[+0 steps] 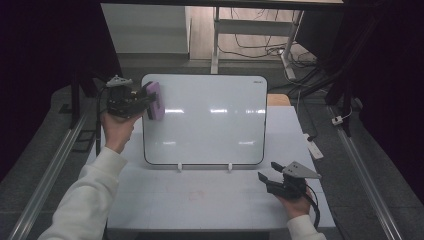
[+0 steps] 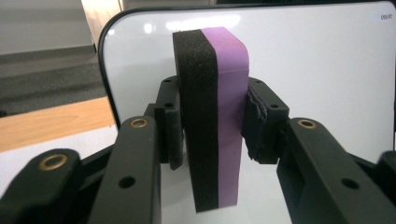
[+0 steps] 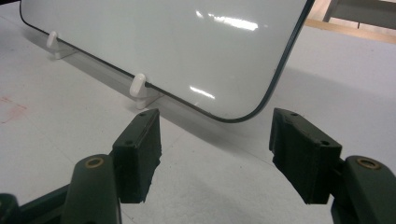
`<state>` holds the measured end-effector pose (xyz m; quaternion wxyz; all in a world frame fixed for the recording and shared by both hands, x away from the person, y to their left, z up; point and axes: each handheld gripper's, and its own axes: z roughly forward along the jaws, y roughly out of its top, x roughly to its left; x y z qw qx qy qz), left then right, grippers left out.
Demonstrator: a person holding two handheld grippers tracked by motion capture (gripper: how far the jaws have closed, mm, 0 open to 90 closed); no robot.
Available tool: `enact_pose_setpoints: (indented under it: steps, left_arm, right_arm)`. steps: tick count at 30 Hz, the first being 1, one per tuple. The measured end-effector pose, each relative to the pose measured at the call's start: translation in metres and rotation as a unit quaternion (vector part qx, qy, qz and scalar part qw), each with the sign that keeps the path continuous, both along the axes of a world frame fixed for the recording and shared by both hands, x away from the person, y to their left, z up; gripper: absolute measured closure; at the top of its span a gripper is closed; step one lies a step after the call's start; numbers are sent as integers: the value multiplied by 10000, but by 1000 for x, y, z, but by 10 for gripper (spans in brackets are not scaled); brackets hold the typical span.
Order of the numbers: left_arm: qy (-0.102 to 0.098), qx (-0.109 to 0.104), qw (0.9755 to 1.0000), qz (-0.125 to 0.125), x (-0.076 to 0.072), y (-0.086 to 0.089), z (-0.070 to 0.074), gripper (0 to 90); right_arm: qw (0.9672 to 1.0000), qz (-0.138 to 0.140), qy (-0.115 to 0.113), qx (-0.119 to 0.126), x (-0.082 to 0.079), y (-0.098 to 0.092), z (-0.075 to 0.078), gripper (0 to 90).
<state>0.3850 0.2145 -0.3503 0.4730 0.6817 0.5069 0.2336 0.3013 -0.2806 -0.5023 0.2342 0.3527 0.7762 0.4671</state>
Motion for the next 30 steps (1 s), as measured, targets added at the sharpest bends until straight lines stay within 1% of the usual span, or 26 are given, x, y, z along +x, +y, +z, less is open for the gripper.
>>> enact_pose_setpoints:
  steps: [3, 5, 6, 9, 12, 14, 15, 21, 27, 30]
  left_arm:
    - [-64, -7, 10000, 64, 4, -3, 0, 611]
    - [-140, 66, 9997, 171, 7, -6, -1, 612]
    - [-149, 86, 9997, 198, 8, -6, -1, 612]
    - [-86, 196, 9994, 289, 14, -9, -5, 616]
    - [-120, 219, 9991, 337, 16, -11, -6, 617]
    - [-191, 265, 9988, 368, 16, -14, -6, 617]
    - [-192, 298, 9987, 379, 16, -15, -6, 617]
    - [-288, 612, 9970, 379, 15, -24, -8, 613]
    - [-293, 690, 9967, 327, 14, -27, -9, 595]
    - [-276, 651, 9970, 315, 14, -27, -9, 594]
  right_arm:
    - [10000, 2, 5, -3, 0, 0, 0, 335]
    - [10000, -1, -1, -3, 0, 1, 0, 334]
    - [10000, 0, -7, 3, 0, 1, 0, 334]
    - [10000, 2, -14, -7, 1, 1, 0, 334]
    - [10000, 3, -9, -8, 1, 1, 0, 334]
    - [10000, -4, -9, -1, 1, 1, 0, 334]
    - [10000, -4, -8, -3, 1, 1, 0, 334]
    - [10000, 16, -7, -31, 0, 2, 0, 333]
    - [10000, 8, -16, -26, 0, 1, 0, 333]
    - [10000, -1, -24, -24, 0, 1, 0, 333]
